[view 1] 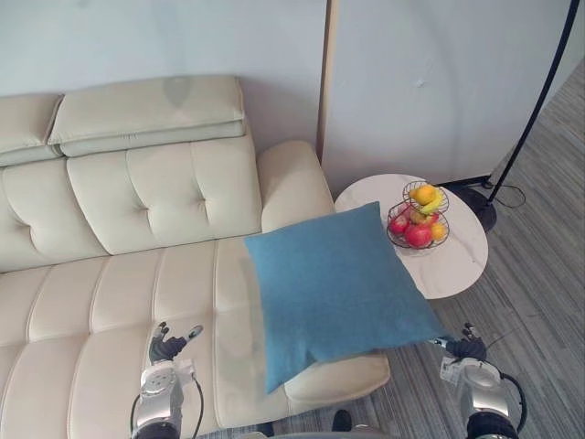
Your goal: Pick up cushions and gather them together orderly.
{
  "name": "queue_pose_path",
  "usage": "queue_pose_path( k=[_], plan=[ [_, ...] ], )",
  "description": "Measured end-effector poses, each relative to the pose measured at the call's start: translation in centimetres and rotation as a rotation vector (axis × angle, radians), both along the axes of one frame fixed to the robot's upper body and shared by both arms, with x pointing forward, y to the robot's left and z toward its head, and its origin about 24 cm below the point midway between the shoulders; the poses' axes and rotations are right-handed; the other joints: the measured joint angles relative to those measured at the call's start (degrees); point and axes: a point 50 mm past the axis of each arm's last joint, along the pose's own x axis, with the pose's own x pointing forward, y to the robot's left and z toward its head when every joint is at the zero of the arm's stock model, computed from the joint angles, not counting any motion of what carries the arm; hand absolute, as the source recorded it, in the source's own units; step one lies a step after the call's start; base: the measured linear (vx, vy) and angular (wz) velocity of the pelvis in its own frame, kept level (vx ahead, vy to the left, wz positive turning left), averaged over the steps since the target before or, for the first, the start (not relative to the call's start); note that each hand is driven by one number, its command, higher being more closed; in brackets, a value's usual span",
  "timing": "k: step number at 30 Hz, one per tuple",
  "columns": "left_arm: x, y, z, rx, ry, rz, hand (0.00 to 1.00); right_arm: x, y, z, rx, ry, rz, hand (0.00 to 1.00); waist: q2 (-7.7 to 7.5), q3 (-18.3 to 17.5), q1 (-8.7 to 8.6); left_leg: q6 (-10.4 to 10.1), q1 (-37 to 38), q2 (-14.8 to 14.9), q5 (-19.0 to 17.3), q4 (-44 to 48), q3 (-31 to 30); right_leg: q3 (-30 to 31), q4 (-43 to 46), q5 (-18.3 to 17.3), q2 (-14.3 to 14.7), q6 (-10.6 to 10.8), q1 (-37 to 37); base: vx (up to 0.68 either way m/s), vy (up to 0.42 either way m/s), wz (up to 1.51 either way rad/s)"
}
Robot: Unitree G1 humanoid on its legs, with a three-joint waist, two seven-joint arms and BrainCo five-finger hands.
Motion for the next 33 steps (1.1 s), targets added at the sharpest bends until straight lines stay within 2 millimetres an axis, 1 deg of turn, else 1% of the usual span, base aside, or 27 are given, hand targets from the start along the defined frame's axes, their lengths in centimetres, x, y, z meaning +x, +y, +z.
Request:
queue_pose_path(
  k=[2, 7, 9, 10, 11, 16, 18, 22, 25, 27, 28, 30, 32, 33],
  plan=[
    [0.5, -1.3, 0.0, -0.012, -0.009, -0.045, 0.00, 0.7, 0.3, 0.8, -0.018, -0.041, 0.023, 0.00, 0.18, -0.01, -0.29, -0.04, -0.52, 0.01, 0.06, -0.02, 0.15, 0.06, -1.43, 0.70, 0.15, 0.39, 0.01, -0.11, 0.001, -0.04],
    [0.9, -4.1, -0.5, -0.063, -0.002, -0.107, 0.00, 1.5, 0.5, 1.9, -0.071, -0.079, 0.050, 0.00, 0.24, 0.02, -0.54, 0.12, -0.52, -0.19, -0.08, -0.04, 1.01, 1.11, -2.62, 1.39, 0.12, 1.27, 0.22, -0.04, 0.020, -0.08],
    [0.8, -4.6, -0.6, -0.072, 0.001, -0.119, 0.00, 1.7, 0.4, 2.4, -0.084, -0.100, 0.047, 0.00, 0.18, 0.00, -0.74, -0.10, -0.43, -0.30, 0.04, -0.04, 1.39, 1.52, -2.77, 1.84, 0.06, 1.27, 0.23, 0.05, 0.021, -0.07],
    [0.9, -4.9, -0.7, -0.072, 0.004, -0.132, 0.00, 1.9, 0.4, 2.8, -0.092, -0.120, 0.050, 0.00, 0.20, 0.00, -1.15, -0.08, -0.40, -0.38, 0.06, -0.03, 1.44, 1.66, -2.89, 2.26, 0.02, 1.30, 0.29, 0.07, 0.018, -0.04],
    [0.9, -5.0, -0.7, -0.073, 0.005, -0.139, 0.00, 2.0, 0.4, 3.1, -0.096, -0.130, 0.052, 0.00, 0.20, -0.01, -1.46, 0.20, -0.35, -0.41, 0.26, -0.02, 1.52, 1.80, -3.07, 2.75, 0.03, 0.77, 0.40, 0.06, 0.009, -0.01],
    [0.9, -5.3, -0.8, -0.074, 0.009, -0.154, 0.00, 2.6, 0.5, 3.8, -0.100, -0.167, 0.065, 0.00, 0.18, 0.01, -2.09, 0.17, 1.61, -0.56, 0.25, -0.02, 3.13, 3.05, -3.88, 3.14, 0.07, 0.74, 2.01, 0.08, 0.004, -0.14],
    [1.2, -5.4, -0.6, -0.072, 0.002, -0.163, 0.00, 3.1, 0.6, 4.1, -0.101, -0.179, 0.082, 0.00, 0.22, 0.03, -2.34, 0.17, 1.53, -0.58, 0.25, -0.02, 3.14, 3.07, -4.12, 3.15, 0.08, 0.74, 2.02, 0.02, -0.002, -0.04],
    [1.9, -6.6, -0.3, -0.073, -0.006, -0.222, 0.00, 5.0, 0.6, 5.4, -0.137, -0.202, 0.150, 0.00, 0.59, 0.26, -2.51, 0.18, 1.28, -0.57, 0.25, -0.03, 3.06, 2.83, -4.50, 3.46, 0.12, 0.61, 1.96, 0.00, 0.000, 0.00],
    [2.9, -8.0, 0.2, -0.095, -0.034, -0.265, 0.00, 7.0, 0.9, 6.5, -0.143, -0.230, 0.187, 0.00, 1.53, 1.18, -2.52, 0.58, -0.57, -0.75, 0.73, -0.02, 2.59, 2.13, -4.60, 4.09, 0.00, 0.44, 0.28, -0.06, 0.003, 0.06],
    [3.7, -9.0, 0.7, -0.115, -0.060, -0.281, 0.00, 7.6, 0.9, 7.1, -0.138, -0.249, 0.188, 0.00, 2.25, 2.22, -2.55, 0.75, -1.86, -1.12, 1.43, -0.01, 1.16, 0.76, -4.59, 4.35, -0.16, 0.46, -0.39, -0.05, 0.001, 0.31],
    [4.5, -9.8, 1.2, -0.132, -0.088, -0.294, 0.00, 8.0, 0.8, 7.2, -0.140, -0.251, 0.185, 0.00, 2.58, 3.44, -2.73, 0.85, -2.55, -1.11, 1.94, 0.01, 0.13, -0.34, -4.59, 4.39, -0.39, 0.45, -0.54, -0.05, 0.001, 0.46],
    [5.4, -10.6, 2.0, -0.136, -0.123, -0.322, 0.00, 8.4, 1.0, 7.3, -0.131, -0.254, 0.181, 0.00, 2.74, 4.14, -2.48, 0.98, -4.34, -1.04, 2.60, 0.22, -0.37, -0.89, -4.47, 4.54, -0.45, 0.27, -1.79, -0.04, 0.007, 0.30],
    [6.4, -11.1, 3.0, -0.139, -0.164, -0.339, 0.00, 9.8, 1.9, 8.4, -0.134, -0.290, 0.209, 0.00, 2.69, 6.24, -2.38, 0.99, -5.65, -0.78, 3.18, 0.34, -0.32, -0.85, -3.24, 4.87, -0.56, -0.01, -3.73, -0.03, 0.013, -0.02],
    [7.3, -11.6, 3.8, -0.144, -0.195, -0.355, 0.00, 10.6, 2.2, 9.0, -0.136, -0.303, 0.218, 0.00, 2.66, 7.88, -2.37, 1.14, -6.76, -0.70, 3.64, 0.35, -0.30, -0.79, -1.77, 4.82, -0.71, -0.05, -5.47, -0.08, 0.029, -0.03]
  ],
)
